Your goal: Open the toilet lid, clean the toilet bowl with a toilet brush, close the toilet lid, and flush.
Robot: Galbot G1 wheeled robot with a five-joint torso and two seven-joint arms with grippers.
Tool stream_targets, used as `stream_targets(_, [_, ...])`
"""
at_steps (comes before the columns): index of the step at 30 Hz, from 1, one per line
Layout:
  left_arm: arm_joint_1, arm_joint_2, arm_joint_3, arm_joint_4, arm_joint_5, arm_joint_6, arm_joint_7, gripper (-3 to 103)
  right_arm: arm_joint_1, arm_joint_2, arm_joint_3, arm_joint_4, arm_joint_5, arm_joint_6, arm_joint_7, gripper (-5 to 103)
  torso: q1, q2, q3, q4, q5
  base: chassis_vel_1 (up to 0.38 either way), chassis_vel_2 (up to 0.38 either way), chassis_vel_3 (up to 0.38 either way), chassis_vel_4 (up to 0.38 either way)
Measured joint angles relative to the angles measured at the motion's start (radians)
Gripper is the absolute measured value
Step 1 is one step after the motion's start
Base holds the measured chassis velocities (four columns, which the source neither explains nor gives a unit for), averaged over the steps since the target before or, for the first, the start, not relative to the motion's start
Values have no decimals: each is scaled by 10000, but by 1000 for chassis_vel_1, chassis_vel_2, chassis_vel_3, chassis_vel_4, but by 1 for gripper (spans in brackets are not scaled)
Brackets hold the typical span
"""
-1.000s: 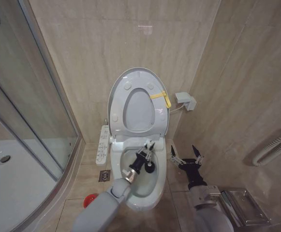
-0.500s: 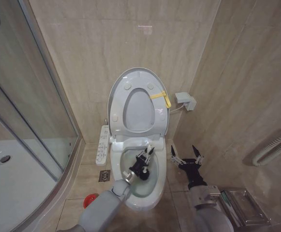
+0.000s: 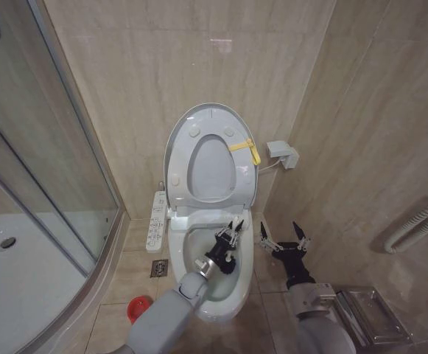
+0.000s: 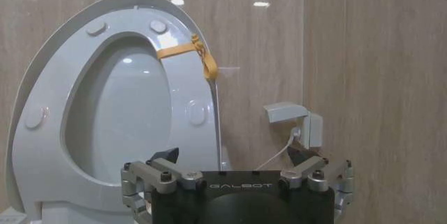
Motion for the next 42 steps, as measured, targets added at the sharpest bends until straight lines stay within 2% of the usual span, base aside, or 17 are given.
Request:
stream_targets(3, [-39,0,-33,266,-30,-61,19,20,0,0,0,0,0,0,0,100,0,1,0,0,0,0,0,0,0])
stream_targets(6, [-279,45,-225,1208,-57,-328,154,20,0,0,0,0,0,0,1,100,0,0,0,-1,-1,0,0,0,0])
stream_targets(10, [-410,173,-461,1705,-46,-468,280,20,0,0,0,-1,0,0,0,100,1,0,1,2,0,0,0,0,0])
stream_targets(15, [-333,219,-478,1469,-38,-473,281,20,0,0,0,0,0,0,0,100,1,0,0,2,0,0,0,0,0])
stream_targets(21, [-199,-99,-264,702,-32,-429,138,20,0,0,0,1,0,0,0,100,0,0,0,-2,1,0,0,0,0])
stream_targets(27, [-234,-366,-197,601,-198,-445,81,20,0,0,0,0,0,0,0,100,0,0,0,-3,1,0,0,0,0])
stream_targets(37, [-528,-108,-447,1865,-167,-541,174,20,0,0,0,0,0,0,0,100,1,0,0,1,0,0,0,0,0])
stream_targets(42, [-529,-85,-539,1788,-13,-557,154,20,0,0,0,0,0,0,0,100,1,0,1,2,1,0,0,0,0])
